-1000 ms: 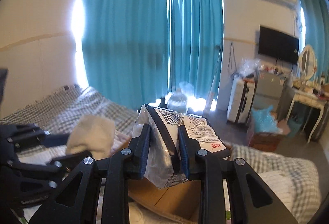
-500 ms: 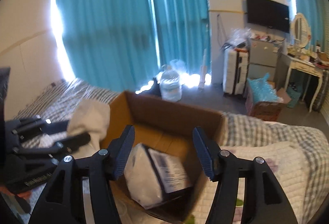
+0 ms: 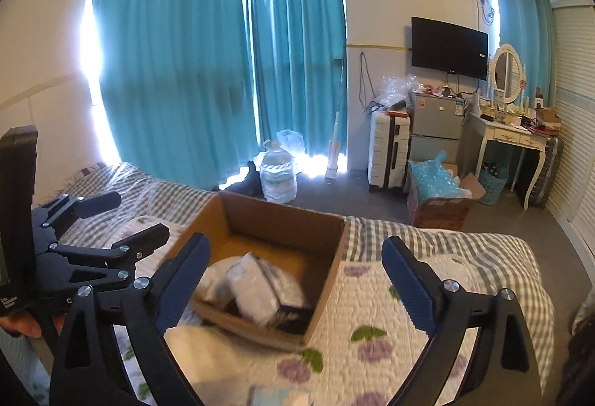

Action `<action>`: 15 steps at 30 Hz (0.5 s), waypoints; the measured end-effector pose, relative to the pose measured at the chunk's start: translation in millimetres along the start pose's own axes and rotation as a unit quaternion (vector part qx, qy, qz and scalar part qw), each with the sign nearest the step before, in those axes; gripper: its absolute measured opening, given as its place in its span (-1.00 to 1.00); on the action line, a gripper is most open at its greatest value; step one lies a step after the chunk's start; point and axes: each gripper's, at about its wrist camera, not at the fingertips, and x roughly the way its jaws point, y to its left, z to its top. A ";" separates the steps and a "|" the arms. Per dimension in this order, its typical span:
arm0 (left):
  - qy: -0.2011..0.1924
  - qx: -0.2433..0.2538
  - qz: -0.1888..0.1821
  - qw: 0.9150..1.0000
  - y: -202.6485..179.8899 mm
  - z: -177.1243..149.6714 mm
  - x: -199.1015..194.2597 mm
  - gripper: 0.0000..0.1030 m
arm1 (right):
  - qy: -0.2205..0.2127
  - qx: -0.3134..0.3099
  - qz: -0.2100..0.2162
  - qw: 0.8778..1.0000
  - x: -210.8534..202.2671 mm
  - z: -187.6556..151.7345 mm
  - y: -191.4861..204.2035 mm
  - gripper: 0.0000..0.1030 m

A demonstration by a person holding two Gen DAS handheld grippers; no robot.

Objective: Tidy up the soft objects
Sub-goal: 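Carry the sock and labeled box into the cardboard box and open both tools, then grasp the white sock bundle with the left tool while the right tool grasps the green-tied towel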

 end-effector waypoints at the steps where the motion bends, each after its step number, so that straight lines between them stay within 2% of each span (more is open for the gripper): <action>1: -0.004 0.004 -0.001 1.000 2.3 -0.6 -10.8 0.74 | 0.006 0.003 0.015 1.000 -13.3 4.1 4.1 0.84; 4: -0.031 0.018 0.004 0.999 4.1 2.9 -57.3 0.78 | 0.009 0.003 0.016 1.000 -47.8 13.3 21.8 0.95; 6: -0.042 0.023 0.006 0.999 7.6 2.1 -82.4 0.99 | 0.003 -0.008 0.000 1.000 -69.9 15.6 31.9 1.00; 7: -0.048 0.023 0.008 0.999 10.2 0.6 -93.4 1.00 | 0.000 -0.016 -0.009 1.000 -81.6 16.9 38.3 1.00; 11: -0.048 0.025 0.005 0.999 14.9 -15.0 -120.1 1.00 | 0.016 -0.036 -0.036 0.999 -105.6 8.3 54.8 1.00; 15: -0.036 0.027 0.000 0.999 14.7 -43.8 -123.2 1.00 | 0.065 -0.047 -0.057 0.995 -105.3 -22.7 64.2 1.00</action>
